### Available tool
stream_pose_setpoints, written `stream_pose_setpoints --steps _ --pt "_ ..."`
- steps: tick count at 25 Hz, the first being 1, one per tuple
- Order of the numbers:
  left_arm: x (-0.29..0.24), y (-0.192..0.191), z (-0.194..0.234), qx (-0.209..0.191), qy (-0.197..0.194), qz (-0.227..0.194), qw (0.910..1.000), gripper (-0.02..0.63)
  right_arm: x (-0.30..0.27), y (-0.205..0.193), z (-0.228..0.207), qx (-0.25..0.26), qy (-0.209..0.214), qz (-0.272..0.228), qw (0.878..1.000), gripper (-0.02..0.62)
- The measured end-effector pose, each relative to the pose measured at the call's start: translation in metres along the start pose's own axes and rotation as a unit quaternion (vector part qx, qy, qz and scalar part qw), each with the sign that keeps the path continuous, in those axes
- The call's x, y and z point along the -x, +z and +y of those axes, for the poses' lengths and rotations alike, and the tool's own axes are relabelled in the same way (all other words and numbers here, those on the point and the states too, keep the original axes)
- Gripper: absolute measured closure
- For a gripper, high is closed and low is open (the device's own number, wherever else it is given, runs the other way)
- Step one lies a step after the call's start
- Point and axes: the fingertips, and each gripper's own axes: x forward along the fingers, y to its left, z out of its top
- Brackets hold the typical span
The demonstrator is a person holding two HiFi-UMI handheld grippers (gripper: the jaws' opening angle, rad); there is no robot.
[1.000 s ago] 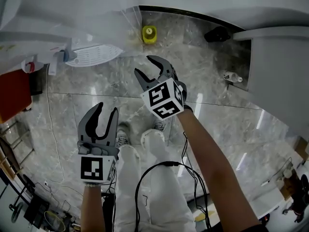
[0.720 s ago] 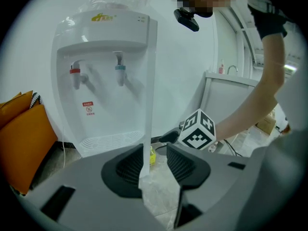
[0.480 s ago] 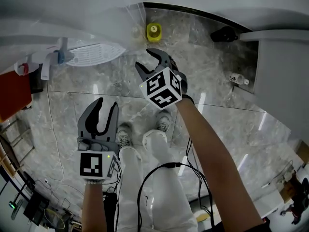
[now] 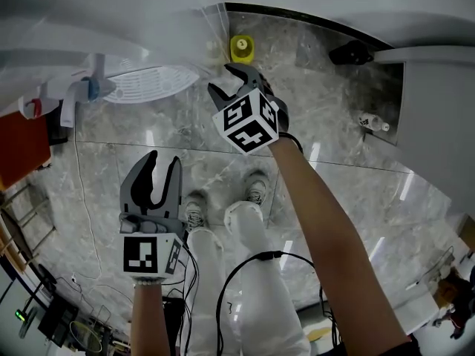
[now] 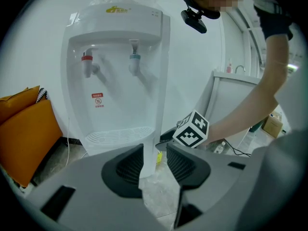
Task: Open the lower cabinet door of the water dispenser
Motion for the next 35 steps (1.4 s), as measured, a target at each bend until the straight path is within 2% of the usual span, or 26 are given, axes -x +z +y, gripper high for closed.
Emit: stream_pose_setpoints --steps 6,14,28,35 --pt "-0.001 -0.001 0.003 0.000 0.000 -0.001 1.0000 0.449 -0.009 0.005 -0.002 0.001 -0.010 -0.004 1.000 0.400" --pt "0.001 -0.005 0.004 -0.003 0.000 0.004 1.0000 0.449 -0.008 0.003 -0.003 -0.008 0.002 -0.009 1.000 0.434" --pt "0.001 -0.002 0.004 -0.005 -0.002 0.003 1.0000 0.449 -0.005 0.001 -0.001 -0.045 -0.007 -0.013 0.999 0.465" --pt "0.003 -0.004 0.002 -0.005 -0.007 0.003 1.0000 0.449 0.007 -0.012 0.021 -0.045 0.002 -0.013 0.999 0.471"
